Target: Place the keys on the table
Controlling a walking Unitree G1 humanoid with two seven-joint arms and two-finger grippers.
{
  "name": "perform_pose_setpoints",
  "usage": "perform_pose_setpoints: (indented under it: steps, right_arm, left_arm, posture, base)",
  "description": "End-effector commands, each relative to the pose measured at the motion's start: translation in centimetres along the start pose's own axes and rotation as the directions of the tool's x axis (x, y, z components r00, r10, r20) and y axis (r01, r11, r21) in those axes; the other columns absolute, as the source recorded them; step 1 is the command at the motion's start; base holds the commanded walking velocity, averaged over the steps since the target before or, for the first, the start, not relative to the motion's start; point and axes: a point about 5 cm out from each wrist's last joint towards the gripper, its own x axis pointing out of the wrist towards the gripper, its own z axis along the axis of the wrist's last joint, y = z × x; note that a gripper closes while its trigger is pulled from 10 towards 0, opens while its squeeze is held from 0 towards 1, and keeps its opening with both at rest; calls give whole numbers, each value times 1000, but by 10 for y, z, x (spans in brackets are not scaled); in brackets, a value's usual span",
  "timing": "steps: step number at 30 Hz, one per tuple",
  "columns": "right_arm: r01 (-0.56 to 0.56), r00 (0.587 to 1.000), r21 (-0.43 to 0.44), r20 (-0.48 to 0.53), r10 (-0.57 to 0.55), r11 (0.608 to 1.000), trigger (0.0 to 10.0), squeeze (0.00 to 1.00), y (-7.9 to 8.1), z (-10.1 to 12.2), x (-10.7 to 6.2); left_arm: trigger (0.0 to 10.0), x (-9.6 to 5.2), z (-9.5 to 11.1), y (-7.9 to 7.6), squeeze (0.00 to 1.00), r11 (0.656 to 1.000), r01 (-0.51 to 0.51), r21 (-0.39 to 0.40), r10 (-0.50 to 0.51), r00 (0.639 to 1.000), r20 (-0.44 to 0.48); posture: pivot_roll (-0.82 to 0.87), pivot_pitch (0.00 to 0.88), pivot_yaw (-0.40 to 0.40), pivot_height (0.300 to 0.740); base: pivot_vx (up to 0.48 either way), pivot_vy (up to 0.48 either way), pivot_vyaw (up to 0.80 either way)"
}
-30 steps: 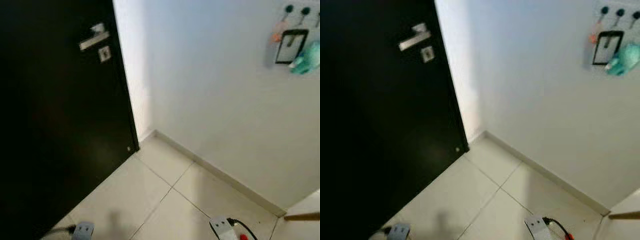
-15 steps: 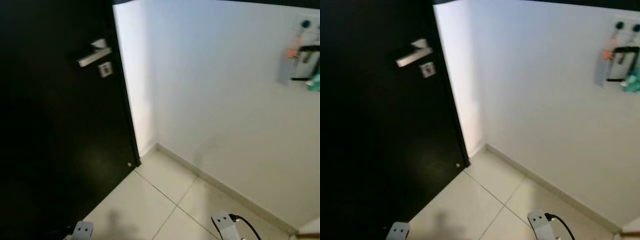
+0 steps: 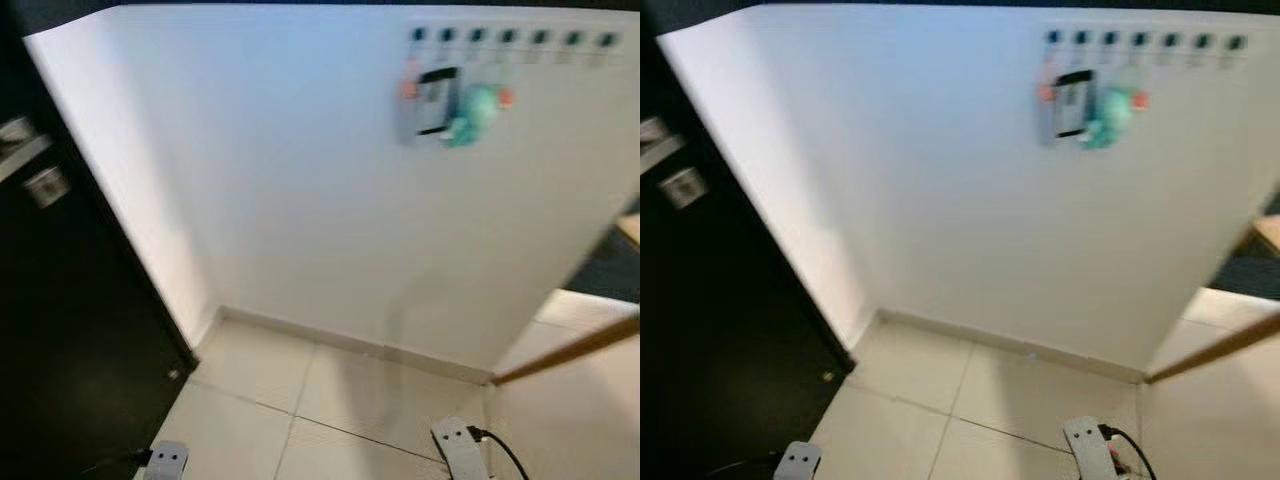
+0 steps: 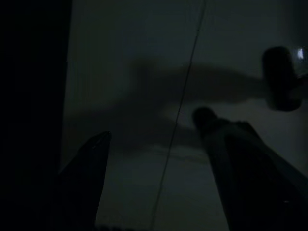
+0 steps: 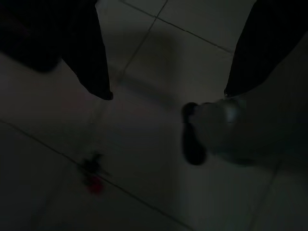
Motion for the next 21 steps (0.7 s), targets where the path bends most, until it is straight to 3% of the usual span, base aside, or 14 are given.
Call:
perform_pose_setpoints:
  steps: [1, 12, 21]
  right_arm:
    - [-13, 1000, 6, 7, 13, 1000, 10000, 0, 6, 3, 1]
    - [-18, 999, 14, 32, 18, 1000, 10000, 0, 8, 6, 2]
    - [-17, 999, 12, 50, 16, 1000, 10000, 0, 7, 9, 2]
  left_arm:
    - [10000, -2, -11, 1, 0, 1000, -7, -3, 7, 1000, -29]
    - [10000, -2, -10, 2, 0, 1000, -16, 5, 16, 1000, -27]
    - [10000, -1, -8, 0, 0, 1000, 3, -1, -3, 1000, -22]
  posture:
    - [-77, 29, 80, 740]
    - [-79, 30, 81, 740]
    - [-82, 26, 81, 740]
  base:
    - [0, 0, -756]
    - [0, 0, -759]
    - [117, 0, 0]
